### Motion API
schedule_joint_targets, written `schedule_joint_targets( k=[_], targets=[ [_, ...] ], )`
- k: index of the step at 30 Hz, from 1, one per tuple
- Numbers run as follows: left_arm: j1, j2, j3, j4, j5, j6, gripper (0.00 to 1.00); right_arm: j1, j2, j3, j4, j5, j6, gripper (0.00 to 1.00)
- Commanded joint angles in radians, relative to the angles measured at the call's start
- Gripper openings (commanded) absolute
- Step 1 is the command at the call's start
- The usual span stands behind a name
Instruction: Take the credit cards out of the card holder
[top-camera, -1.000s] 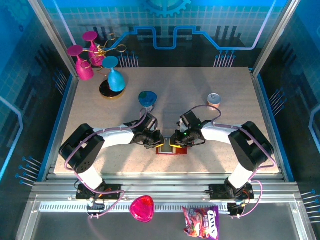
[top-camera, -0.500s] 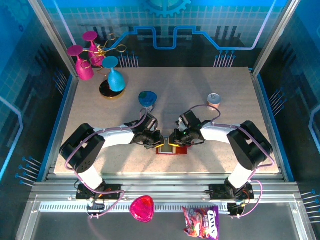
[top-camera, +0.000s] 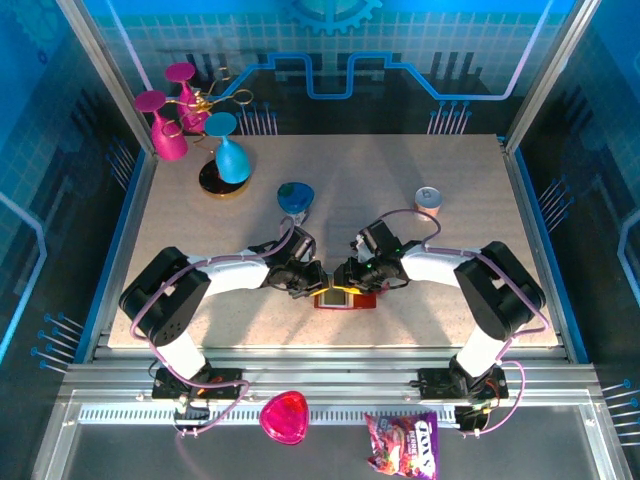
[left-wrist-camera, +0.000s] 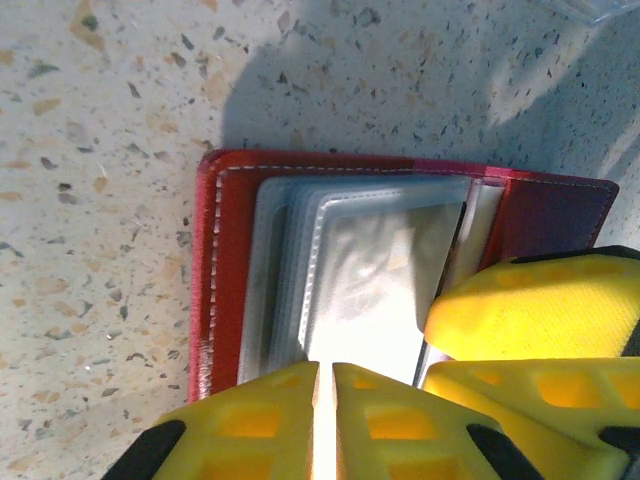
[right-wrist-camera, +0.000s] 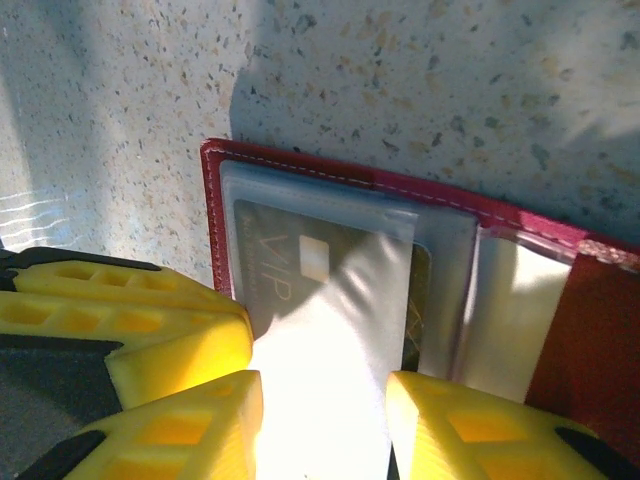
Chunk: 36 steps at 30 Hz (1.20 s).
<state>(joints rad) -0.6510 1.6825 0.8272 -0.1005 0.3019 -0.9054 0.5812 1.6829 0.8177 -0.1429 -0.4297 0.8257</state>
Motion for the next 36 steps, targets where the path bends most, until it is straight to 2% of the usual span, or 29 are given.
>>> schedule_joint_targets(
  k=[1, 21, 31, 36],
  targets=[
    [0.001, 0.019, -0.015, -0.025, -0.015, 0.025, 0.12, -0.018, -0.011, 0.002, -0.101, 0.072, -0.024, 0.40],
    [0.001, 0.042, -0.049, 0.010, -0.016, 0.016, 0.12, -0.020, -0.060, 0.018, -0.153, 0.104, -0.040, 0.52],
    [0.006, 0.043, -0.060, 0.019, -0.015, 0.014, 0.12, -0.023, -0.089, 0.015, -0.168, 0.117, -0.041, 0.53],
    [0.006, 0.005, -0.028, -0.012, -0.014, 0.020, 0.12, -0.029, -0.106, 0.001, -0.130, 0.072, -0.029, 0.50]
  ],
)
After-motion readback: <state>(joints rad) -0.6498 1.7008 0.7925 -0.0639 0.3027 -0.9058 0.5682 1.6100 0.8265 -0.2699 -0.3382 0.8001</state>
